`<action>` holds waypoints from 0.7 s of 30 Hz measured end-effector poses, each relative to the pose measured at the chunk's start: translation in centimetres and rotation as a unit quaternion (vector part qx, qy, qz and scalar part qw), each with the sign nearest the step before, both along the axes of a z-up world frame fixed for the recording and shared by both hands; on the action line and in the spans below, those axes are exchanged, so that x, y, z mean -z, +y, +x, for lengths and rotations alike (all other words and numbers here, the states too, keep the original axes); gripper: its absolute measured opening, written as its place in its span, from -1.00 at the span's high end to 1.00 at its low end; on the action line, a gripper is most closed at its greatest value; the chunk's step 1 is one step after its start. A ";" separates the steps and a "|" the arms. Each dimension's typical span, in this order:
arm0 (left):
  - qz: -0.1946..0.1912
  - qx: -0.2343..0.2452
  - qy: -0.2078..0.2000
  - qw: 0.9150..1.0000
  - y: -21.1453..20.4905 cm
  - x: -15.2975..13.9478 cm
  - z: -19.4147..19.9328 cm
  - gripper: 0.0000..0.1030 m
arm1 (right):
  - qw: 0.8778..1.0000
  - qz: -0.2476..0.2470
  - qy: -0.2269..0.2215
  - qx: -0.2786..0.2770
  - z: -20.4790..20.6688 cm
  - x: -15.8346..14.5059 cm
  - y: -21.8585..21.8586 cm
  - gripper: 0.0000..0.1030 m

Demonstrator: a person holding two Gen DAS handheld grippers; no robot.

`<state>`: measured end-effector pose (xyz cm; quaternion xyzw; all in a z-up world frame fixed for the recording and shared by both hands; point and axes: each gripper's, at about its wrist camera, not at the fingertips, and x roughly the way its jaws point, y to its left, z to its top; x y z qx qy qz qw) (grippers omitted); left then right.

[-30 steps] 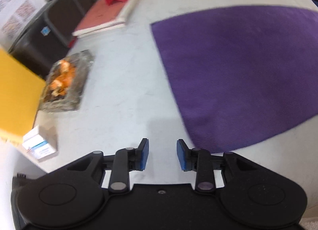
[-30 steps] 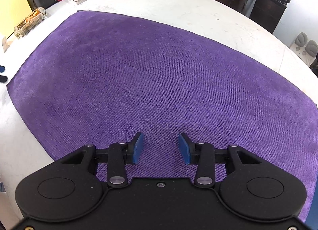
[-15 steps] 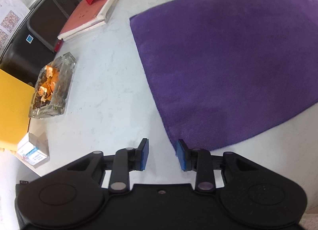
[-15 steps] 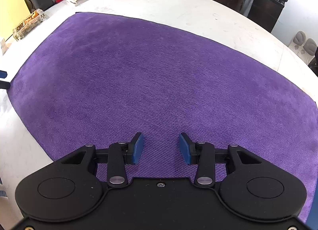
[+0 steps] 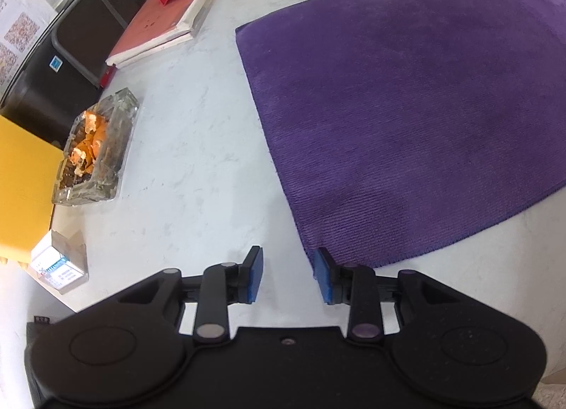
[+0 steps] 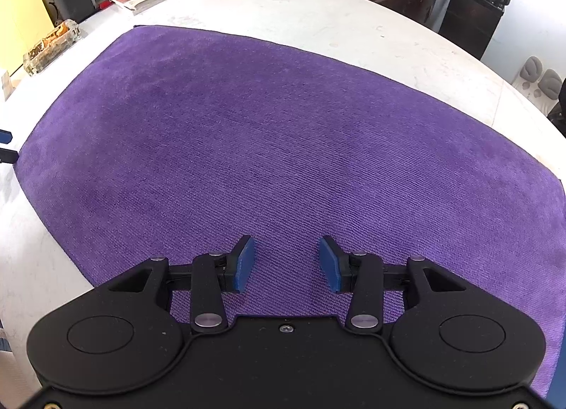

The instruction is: Fold towel

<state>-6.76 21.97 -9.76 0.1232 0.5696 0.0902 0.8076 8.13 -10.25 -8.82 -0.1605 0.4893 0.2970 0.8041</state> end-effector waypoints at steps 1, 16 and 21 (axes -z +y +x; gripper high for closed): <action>-0.004 -0.005 -0.002 1.000 0.2 -0.1 0.0 0.41 | 1.000 0.000 0.000 -0.002 0.0 0.0 -0.1 0.04; -0.070 -0.012 -0.038 0.997 1.6 -2.6 -1.7 0.42 | 0.996 0.040 -0.028 0.068 -2.1 -5.7 -4.5 -0.06; -0.090 -0.011 -0.037 0.995 1.1 -2.2 -2.1 0.42 | 0.989 0.061 -0.005 0.135 -4.3 -6.9 -8.5 -0.06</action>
